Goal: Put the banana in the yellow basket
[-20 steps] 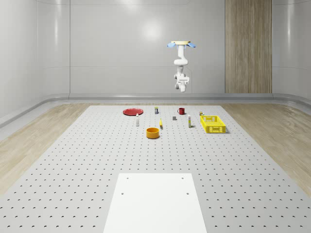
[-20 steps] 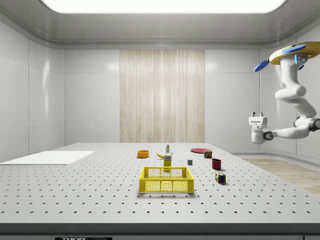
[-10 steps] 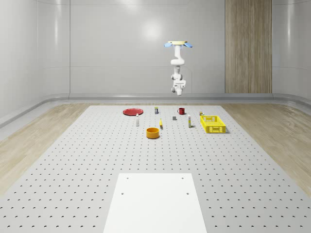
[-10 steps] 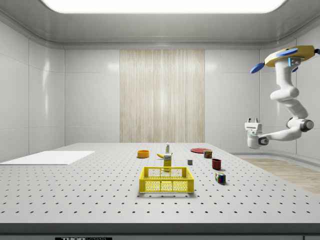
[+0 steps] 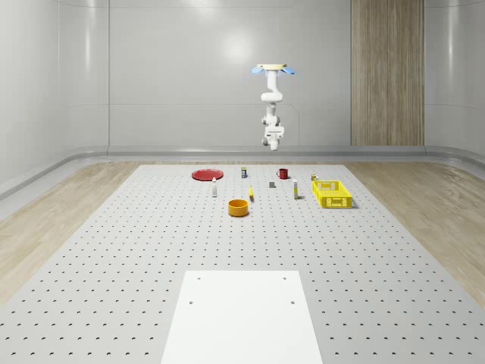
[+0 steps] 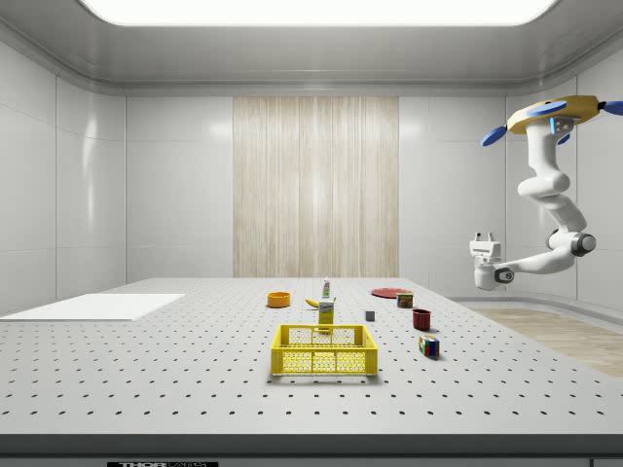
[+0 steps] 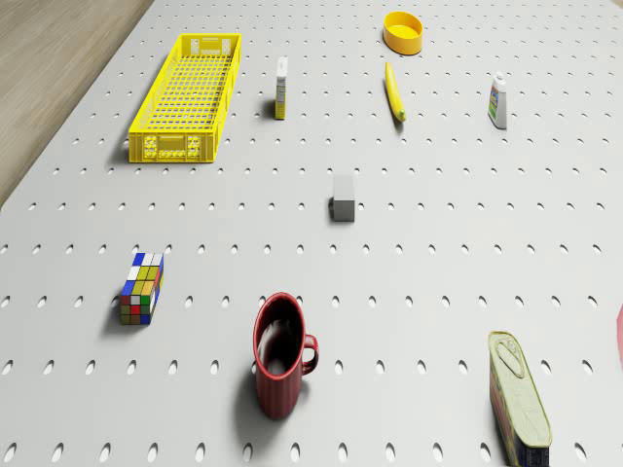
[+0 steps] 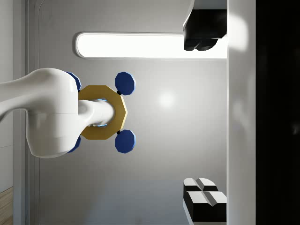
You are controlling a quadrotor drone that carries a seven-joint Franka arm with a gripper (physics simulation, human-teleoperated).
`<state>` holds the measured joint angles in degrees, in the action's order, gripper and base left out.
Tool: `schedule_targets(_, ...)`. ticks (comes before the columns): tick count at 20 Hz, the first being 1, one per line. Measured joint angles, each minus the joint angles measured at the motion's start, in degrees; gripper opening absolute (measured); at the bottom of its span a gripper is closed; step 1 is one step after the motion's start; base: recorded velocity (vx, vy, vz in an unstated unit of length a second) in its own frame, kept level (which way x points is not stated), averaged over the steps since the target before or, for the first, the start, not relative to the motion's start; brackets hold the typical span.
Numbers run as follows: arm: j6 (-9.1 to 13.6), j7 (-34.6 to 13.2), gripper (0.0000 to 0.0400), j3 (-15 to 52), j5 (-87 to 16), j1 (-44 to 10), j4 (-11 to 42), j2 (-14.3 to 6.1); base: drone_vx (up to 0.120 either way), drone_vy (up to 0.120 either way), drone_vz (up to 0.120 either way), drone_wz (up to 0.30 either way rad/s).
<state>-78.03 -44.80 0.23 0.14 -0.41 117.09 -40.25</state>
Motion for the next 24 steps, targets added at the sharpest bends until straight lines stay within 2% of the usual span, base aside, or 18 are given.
schedule_targets(2,-0.03,0.01,0.04,0.01,0.0,-0.02,-0.05,-0.02,0.04,-0.12,0.0,0.0)
schedule_targets(24,-0.88,0.0,0.04,0.4,-0.43,-0.22,0.43,-0.6,0.12,-0.12,0.0,0.0)
